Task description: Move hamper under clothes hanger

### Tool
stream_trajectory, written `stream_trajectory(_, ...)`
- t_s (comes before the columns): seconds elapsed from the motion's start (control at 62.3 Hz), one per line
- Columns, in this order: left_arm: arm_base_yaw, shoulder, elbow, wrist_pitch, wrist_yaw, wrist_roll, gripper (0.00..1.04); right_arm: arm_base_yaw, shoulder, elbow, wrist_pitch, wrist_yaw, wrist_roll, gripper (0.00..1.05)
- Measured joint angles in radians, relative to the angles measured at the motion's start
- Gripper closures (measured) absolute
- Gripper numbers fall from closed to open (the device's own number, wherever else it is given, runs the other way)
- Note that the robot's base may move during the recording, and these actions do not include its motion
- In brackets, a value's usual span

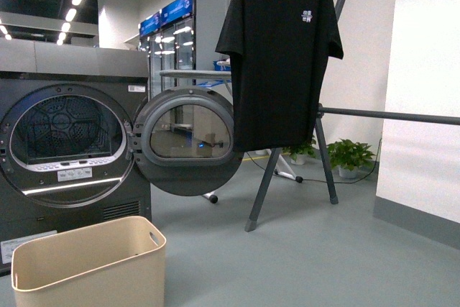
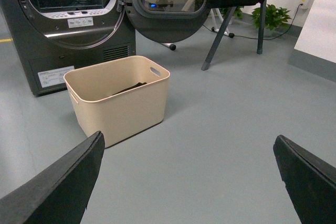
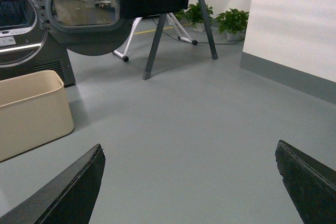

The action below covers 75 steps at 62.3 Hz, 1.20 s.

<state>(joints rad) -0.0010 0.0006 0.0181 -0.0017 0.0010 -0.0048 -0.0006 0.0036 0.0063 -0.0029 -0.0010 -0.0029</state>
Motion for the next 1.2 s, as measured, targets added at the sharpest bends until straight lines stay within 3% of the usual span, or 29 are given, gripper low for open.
stream_trajectory(1.205,0.0,0.0,0.0,0.0,-0.002,0.0,0.07,0.0,0.0,0.0,0.0,-0.001,0.0,0.08)
